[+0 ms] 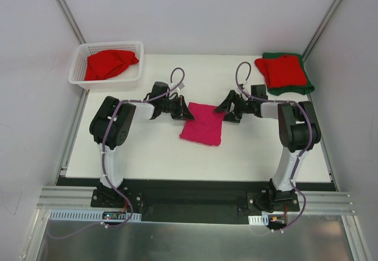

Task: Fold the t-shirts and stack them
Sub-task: Put the neatly folded tshirt into the corner of the board with the right arm

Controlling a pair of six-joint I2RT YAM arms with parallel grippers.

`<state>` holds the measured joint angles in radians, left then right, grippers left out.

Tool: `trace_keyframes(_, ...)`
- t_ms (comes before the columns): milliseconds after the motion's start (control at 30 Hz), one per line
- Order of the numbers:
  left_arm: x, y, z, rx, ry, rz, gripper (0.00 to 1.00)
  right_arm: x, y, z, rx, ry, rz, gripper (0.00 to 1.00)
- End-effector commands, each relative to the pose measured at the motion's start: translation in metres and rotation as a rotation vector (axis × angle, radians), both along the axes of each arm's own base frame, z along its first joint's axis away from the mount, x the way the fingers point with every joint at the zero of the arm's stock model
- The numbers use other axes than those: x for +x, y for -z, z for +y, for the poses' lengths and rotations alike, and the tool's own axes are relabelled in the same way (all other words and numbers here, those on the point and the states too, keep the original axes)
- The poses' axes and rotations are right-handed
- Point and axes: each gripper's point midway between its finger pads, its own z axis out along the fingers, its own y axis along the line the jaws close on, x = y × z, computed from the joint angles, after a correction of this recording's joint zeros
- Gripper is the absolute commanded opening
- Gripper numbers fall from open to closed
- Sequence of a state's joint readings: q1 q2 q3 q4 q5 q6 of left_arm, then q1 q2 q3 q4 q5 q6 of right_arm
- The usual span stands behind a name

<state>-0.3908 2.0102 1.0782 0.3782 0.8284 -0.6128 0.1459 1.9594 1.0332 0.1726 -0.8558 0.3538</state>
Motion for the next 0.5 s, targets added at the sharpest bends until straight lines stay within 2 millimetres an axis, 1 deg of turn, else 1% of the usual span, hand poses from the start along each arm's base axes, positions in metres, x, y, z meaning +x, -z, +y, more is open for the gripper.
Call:
trace_keyframes(0,0.012,-0.026,0.000,-0.022,0.005,-0.087,0.00,-0.035,0.039,-0.004,-0.099,-0.026,0.101,0.85)
trace_keyframes(200,0.014,-0.028,0.001,-0.023,0.001,-0.094,0.00,-0.038,0.045,0.008,-0.091,-0.056,0.108,0.85)
trace_keyframes(333,0.013,-0.027,0.001,-0.021,0.000,-0.095,0.00,-0.038,0.044,0.018,-0.073,-0.067,0.110,0.85)
trace_keyframes(400,0.012,-0.026,0.001,-0.020,0.002,-0.090,0.00,-0.039,0.045,0.019,-0.091,-0.059,0.104,0.85)
trace_keyframes(467,0.012,-0.026,0.002,-0.019,-0.001,-0.089,0.00,-0.036,0.037,0.018,-0.097,-0.048,0.085,0.85)
